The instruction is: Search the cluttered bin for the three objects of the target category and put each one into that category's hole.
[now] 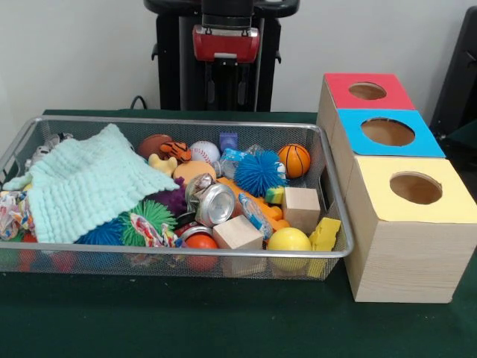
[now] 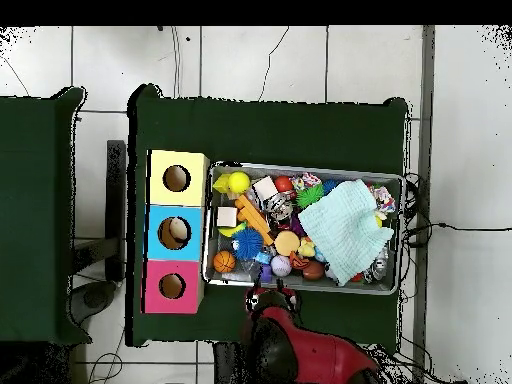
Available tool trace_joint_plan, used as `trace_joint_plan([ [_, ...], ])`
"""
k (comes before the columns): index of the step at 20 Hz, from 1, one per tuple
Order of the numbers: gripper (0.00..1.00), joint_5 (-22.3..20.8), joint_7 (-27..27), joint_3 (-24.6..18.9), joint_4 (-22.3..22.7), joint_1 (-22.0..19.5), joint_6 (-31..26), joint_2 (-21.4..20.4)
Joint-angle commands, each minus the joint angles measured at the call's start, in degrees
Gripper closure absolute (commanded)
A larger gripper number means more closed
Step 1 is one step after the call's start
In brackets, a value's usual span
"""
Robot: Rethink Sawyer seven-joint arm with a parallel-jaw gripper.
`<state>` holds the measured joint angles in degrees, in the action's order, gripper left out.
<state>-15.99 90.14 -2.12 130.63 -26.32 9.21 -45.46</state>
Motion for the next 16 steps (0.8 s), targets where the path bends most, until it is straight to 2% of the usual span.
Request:
trace_joint_plan([
  [1,0.0,1.3,10.2,-4.5,-4.4,0.0,-0.6,3.7],
  [5,0.0,1.5,10.5,-2.9,-6.9,1.9,3.4,8.3],
  [11,0.0,1.3,10.4,-2.7,-10.7,2.1,6.4,14.6],
  [16,0.0,0.8,10.3,-2.6,-11.4,1.9,8.1,16.0],
])
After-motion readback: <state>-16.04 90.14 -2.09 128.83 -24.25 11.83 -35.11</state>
